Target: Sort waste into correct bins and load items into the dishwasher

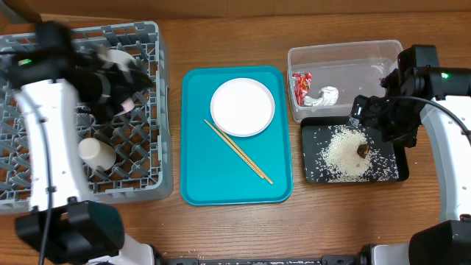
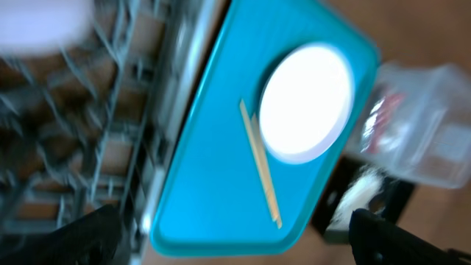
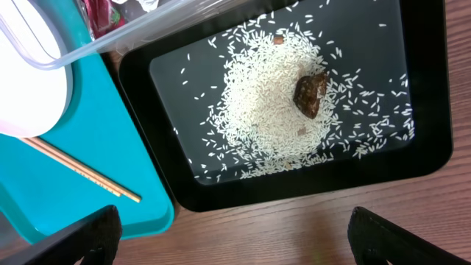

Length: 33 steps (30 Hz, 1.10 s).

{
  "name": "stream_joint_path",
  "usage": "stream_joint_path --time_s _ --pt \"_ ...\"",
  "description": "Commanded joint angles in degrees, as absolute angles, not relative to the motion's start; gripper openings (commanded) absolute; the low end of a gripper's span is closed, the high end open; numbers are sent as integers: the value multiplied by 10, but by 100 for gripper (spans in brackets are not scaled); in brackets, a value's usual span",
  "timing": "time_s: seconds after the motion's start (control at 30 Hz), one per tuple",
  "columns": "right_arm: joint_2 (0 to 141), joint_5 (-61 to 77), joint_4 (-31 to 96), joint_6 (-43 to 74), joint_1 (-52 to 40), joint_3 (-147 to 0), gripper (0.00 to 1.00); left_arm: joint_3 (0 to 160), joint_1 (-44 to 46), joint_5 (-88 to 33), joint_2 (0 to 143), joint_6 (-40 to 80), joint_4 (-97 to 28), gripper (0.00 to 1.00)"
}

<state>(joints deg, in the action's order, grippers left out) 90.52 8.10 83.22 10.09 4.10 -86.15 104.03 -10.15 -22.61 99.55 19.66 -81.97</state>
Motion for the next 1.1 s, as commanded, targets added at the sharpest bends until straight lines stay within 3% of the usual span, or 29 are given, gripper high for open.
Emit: stream_joint_path --time_s 0.0,0.13,0.43,0.83,1.07 --pt "896 75 831 103 43 -874 100 1031 3 -133 998 306 -831 100" --pt "896 75 833 103 43 -874 100 975 165 -58 1017 439 -778 98" --pt "896 76 832 103 43 -874 100 823 318 -11 1086 498 -661 89" --pt "896 76 833 103 43 -874 100 807 341 8 1196 493 -637 88" --pt "896 76 833 103 43 -874 100 808 341 2 1182 493 -646 85"
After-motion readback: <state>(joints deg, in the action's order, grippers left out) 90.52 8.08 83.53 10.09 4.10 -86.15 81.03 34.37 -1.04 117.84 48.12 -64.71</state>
